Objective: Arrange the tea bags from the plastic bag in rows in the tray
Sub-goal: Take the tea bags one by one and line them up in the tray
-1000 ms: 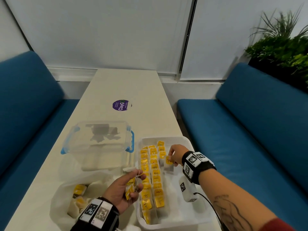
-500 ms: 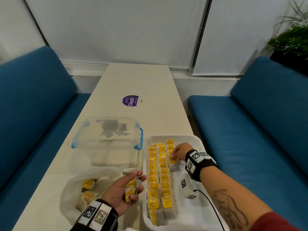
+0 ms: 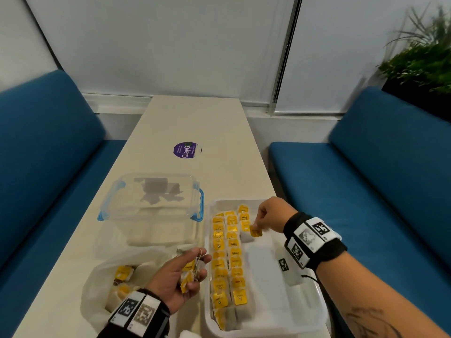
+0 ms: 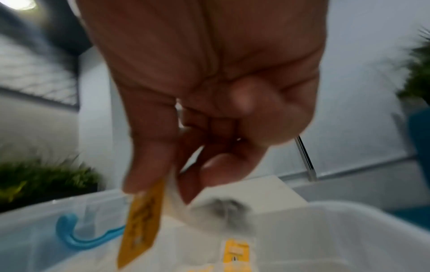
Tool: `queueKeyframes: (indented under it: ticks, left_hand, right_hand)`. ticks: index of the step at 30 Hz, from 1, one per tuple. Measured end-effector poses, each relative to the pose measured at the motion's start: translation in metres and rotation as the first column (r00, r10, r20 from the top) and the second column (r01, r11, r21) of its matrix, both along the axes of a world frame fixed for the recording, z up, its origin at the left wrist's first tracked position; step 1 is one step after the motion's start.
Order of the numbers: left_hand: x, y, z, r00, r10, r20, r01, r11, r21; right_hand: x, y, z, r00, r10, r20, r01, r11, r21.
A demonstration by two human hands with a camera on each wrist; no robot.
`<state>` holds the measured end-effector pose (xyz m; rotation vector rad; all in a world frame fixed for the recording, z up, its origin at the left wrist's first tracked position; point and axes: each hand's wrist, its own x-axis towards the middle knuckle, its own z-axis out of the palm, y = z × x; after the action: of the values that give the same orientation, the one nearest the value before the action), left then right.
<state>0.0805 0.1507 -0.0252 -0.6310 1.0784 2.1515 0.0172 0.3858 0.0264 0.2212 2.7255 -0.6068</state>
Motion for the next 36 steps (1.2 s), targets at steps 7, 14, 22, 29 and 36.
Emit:
queueKeyframes:
  ticks: [7,14,22,29,36]
  left_hand:
    - [0.001,0.005,0.004,0.999,-0.031,-0.01,0.031,0.999,0.019]
    - [0.001,-0.003,-0.002,1.0,-0.009,-0.001,0.009,1.0,0.012]
    - [0.001,-0.01,-0.005,0.999,0.018,0.031,-0.019,1.0,0.02]
    - [-0.001,-0.013,-0.007,0.999,0.033,0.04,-0.033,0.999,-0.008]
    - [0.0,-0.012,-0.007,0.999,0.026,0.03,-0.026,1.0,0.002]
  right_hand:
    - [-0.002,0.003,-0.007,0.999,0.01,0.049,-0.012,0.999,0.04]
    - [-0.007,0.003,-0.037,0.959,0.038,0.282,-0.042,0.999,0.006]
    - [-0.033,-0.001,-0.06,0.954,-0.063,0.294,0.056,0.998,0.034]
    - [-0.045,-0.007,-0.079,0.964,-0.155,0.215,0.155,0.988,0.016]
    - [-0.023,-0.02,-0.049,0.999,-0.025,0.039,0.027,0.999,-0.039]
